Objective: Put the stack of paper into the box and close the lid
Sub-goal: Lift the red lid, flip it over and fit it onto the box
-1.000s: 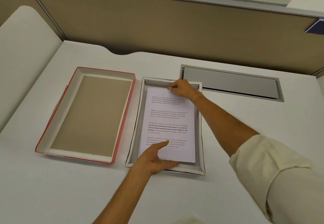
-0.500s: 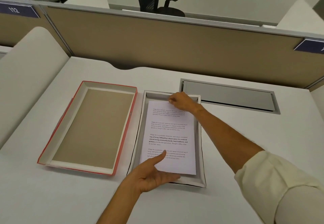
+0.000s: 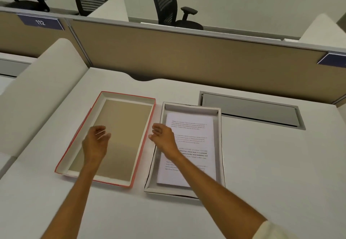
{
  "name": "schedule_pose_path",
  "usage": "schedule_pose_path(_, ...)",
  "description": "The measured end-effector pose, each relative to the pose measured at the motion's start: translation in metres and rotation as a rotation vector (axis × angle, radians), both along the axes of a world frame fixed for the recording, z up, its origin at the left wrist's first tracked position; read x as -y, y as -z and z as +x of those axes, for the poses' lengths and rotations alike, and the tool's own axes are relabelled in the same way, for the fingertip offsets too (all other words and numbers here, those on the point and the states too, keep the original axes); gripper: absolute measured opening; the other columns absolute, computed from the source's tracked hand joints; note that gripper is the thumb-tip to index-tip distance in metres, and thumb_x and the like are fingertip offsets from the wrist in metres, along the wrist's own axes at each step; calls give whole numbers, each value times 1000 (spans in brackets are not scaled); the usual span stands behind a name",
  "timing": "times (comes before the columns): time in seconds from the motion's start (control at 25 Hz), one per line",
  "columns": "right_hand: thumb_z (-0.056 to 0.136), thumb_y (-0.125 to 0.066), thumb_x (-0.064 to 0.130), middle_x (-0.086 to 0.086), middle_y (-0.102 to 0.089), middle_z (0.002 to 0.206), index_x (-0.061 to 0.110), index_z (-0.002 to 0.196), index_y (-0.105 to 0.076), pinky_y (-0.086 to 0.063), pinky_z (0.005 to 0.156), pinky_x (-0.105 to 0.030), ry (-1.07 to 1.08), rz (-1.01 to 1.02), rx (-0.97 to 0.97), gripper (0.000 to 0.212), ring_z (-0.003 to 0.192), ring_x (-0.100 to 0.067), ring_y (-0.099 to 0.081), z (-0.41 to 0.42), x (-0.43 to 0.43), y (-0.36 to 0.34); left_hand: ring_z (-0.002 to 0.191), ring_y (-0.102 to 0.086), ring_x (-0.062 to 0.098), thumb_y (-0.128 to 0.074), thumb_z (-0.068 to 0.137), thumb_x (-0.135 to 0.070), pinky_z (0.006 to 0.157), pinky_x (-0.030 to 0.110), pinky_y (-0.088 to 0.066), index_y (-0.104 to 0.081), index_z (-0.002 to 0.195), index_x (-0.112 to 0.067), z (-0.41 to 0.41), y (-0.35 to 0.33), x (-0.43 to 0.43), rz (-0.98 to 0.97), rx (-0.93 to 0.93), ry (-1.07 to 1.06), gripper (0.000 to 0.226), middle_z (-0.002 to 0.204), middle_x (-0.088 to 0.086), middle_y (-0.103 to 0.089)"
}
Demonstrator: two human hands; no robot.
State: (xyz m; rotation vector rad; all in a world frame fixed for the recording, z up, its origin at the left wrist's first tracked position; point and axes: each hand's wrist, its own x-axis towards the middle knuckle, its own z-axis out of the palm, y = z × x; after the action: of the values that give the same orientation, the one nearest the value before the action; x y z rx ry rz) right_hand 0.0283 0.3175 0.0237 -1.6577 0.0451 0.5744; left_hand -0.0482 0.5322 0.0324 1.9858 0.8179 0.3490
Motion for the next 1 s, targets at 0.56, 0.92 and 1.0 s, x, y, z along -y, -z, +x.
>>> schedule_pose_path(0.56, 78, -62, -18, -11, -69, 119, 0, 124, -61, -54, 86, -14, 49, 97, -94, 48, 101, -12, -67, -77, -46, 23, 86, -66, 47, -59, 90, 4, 79, 55, -55, -66, 111, 2, -81, 55, -109, 327, -322, -228, 23, 103, 27, -71)
schedule_pose_path(0.92, 87, -42, -10, -15, -70, 115, -4, 114, -64, -51, 99, -34, -170, -76, -73, 36, 107, -27, -66, -67, -32, 21, 88, -64, 31, -65, 80, -13, 77, 41, -50, -63, 88, -22, -97, -17, -109, 84, -111, -269, 12, 96, 10, -72)
schedule_pose_path(1.0, 93, -41, 1, -19, -64, 103, -3, 102, -60, -46, 86, -34, -211, -292, 8, 22, 96, -34, -60, -63, -34, 7, 88, -68, 26, -67, 75, -12, 77, 43, -56, -64, 87, -26, -97, -40, -97, 23, -15, -301, 19, 96, 4, -73)
